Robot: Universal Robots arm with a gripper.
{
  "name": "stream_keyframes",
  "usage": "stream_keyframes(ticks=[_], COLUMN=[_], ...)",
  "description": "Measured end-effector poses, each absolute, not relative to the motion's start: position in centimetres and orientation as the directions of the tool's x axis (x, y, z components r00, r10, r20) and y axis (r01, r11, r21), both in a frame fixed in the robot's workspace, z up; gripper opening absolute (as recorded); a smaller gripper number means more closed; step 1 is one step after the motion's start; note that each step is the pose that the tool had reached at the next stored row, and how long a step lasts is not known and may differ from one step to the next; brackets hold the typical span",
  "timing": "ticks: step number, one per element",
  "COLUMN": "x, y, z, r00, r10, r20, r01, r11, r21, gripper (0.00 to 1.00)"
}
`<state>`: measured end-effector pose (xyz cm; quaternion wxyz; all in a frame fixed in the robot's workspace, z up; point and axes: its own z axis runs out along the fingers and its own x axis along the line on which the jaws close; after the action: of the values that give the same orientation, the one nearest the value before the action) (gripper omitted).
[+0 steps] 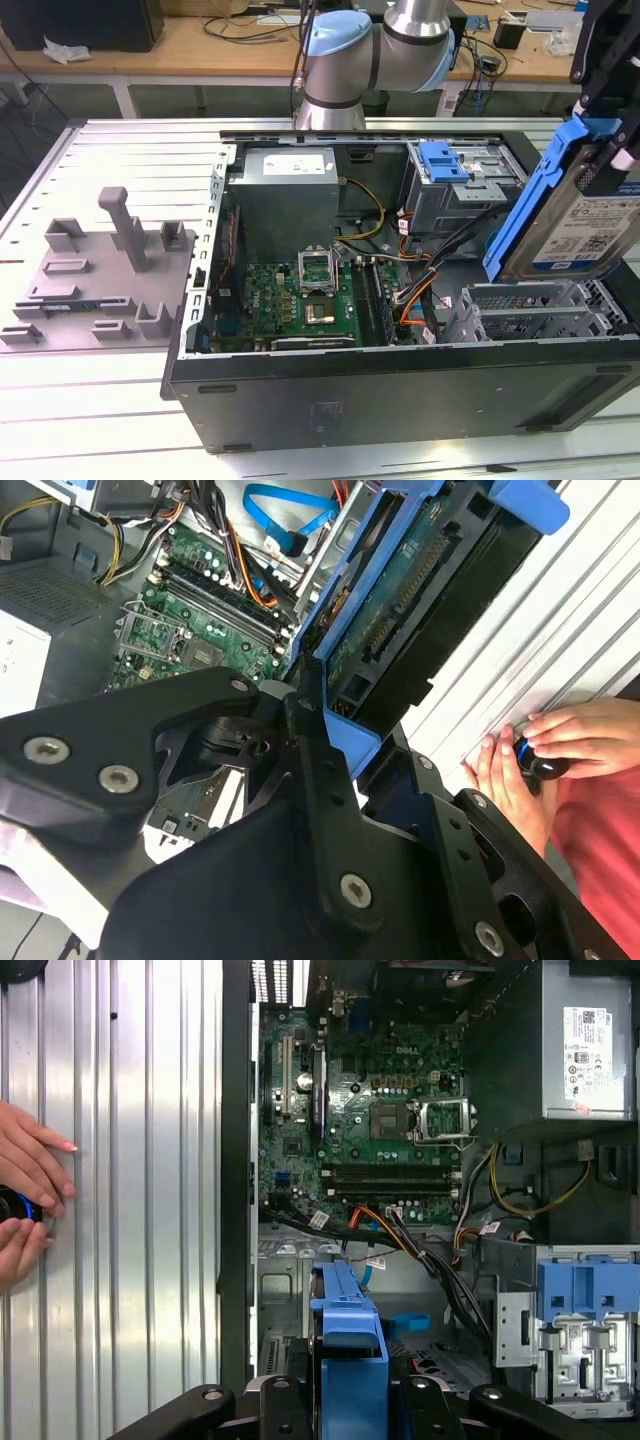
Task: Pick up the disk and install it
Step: 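Insert the disk into the insertion slot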
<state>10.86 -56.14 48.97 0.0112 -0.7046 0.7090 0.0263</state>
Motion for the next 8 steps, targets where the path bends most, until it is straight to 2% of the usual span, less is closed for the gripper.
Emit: stream_keyframes(ticks=[8], x=[10.89], y=[-56.14], z=[48.83], r00=[-0.007], r10=[-0.999], r20=[-0.053], r01=[-1.0], r11=[0.006], r21=[0.021], gripper=[0.36])
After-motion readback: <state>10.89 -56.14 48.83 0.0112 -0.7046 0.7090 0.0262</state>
